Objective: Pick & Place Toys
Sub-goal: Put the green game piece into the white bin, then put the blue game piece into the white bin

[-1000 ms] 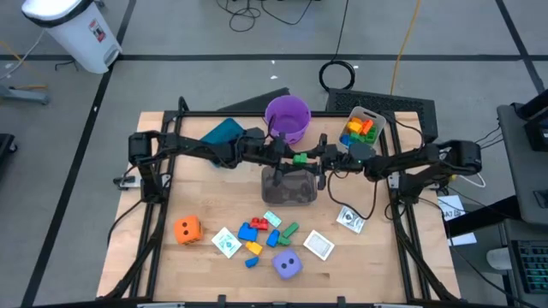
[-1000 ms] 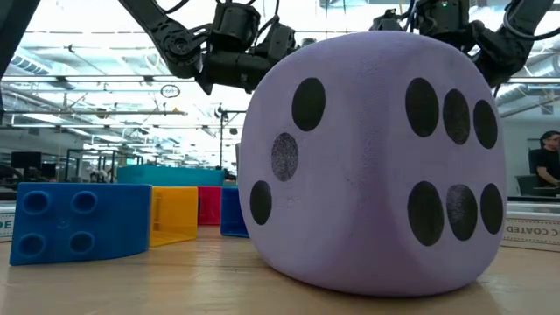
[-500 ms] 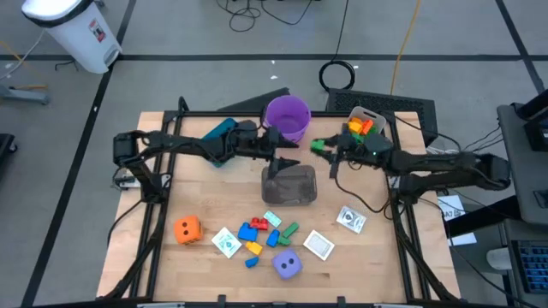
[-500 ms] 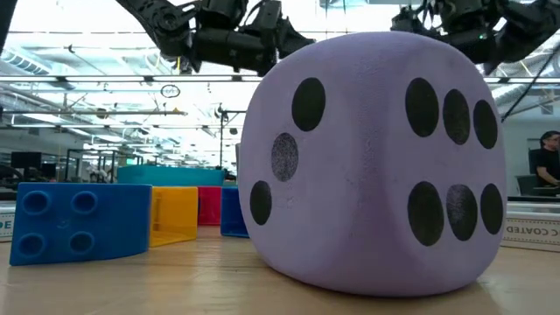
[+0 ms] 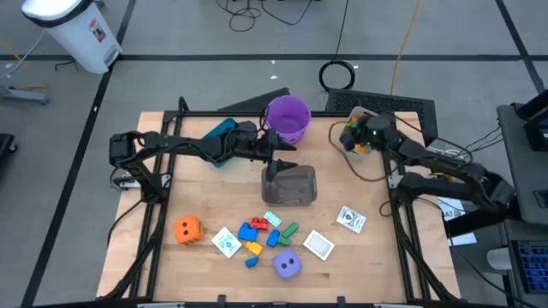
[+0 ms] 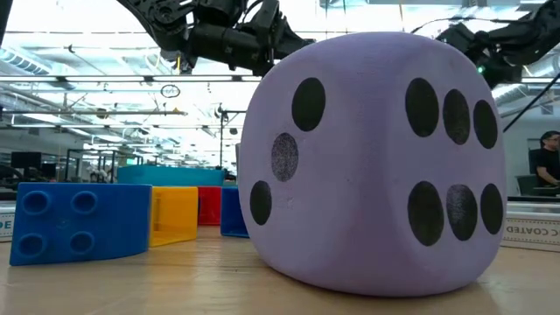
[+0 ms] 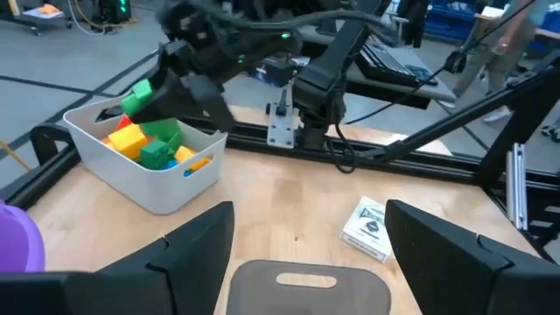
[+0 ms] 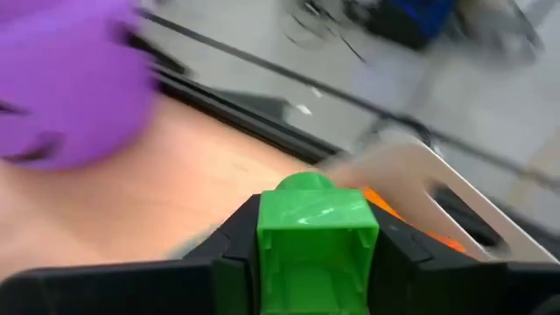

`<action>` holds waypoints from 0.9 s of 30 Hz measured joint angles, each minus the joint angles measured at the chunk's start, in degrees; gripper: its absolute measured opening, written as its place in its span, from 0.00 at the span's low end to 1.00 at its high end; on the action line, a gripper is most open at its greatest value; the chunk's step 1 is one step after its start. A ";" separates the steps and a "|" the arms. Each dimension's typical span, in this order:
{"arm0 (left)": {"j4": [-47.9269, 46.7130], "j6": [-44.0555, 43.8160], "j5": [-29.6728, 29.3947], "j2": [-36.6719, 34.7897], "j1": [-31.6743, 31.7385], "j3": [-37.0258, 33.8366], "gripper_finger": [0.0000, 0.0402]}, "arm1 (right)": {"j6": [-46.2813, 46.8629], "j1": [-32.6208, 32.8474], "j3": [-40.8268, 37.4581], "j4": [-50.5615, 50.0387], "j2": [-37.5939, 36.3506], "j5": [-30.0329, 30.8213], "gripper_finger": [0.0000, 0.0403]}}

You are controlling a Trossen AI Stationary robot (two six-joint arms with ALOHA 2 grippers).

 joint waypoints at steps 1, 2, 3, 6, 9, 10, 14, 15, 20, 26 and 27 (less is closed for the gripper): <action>-0.05 0.09 -0.16 0.00 0.00 0.00 0.75 | 1.10 -1.83 0.00 -1.27 0.00 -0.02 0.28; -0.12 0.29 -0.43 0.01 0.00 0.00 0.76 | 1.95 -3.46 0.00 -2.29 0.03 -0.02 0.29; -0.19 0.46 -0.45 0.02 0.00 0.00 0.76 | 2.48 -4.81 0.00 -2.96 0.16 -0.02 0.30; -0.17 0.47 -0.46 0.02 0.00 0.00 0.78 | 2.59 -7.45 0.00 -3.06 1.01 -0.02 0.32; -0.20 0.47 -0.46 0.02 0.00 0.00 0.79 | 1.43 -8.55 0.00 -2.28 2.10 0.00 0.36; -0.20 0.47 -0.46 0.02 0.00 0.00 0.79 | 0.72 -8.54 0.00 -1.85 2.33 -0.02 0.38; -0.17 0.53 -0.46 0.04 0.00 0.00 0.77 | -0.47 -8.45 0.00 -0.72 2.62 -0.24 0.46; -0.17 0.55 -0.46 0.04 0.00 0.00 0.77 | -0.78 -8.39 0.00 -0.50 2.62 -0.23 0.48; -2.67 -0.55 -0.44 0.04 0.00 0.00 0.75 | -1.26 -8.16 -0.02 0.35 2.49 -2.46 0.58; -8.87 -0.90 -0.44 -0.33 0.00 -0.02 0.76 | -3.16 -4.93 -0.04 4.27 0.80 -15.00 0.63; -9.76 -0.90 -0.42 -0.54 0.00 -0.07 0.76 | -3.30 -4.04 -0.04 4.98 0.39 -16.88 0.63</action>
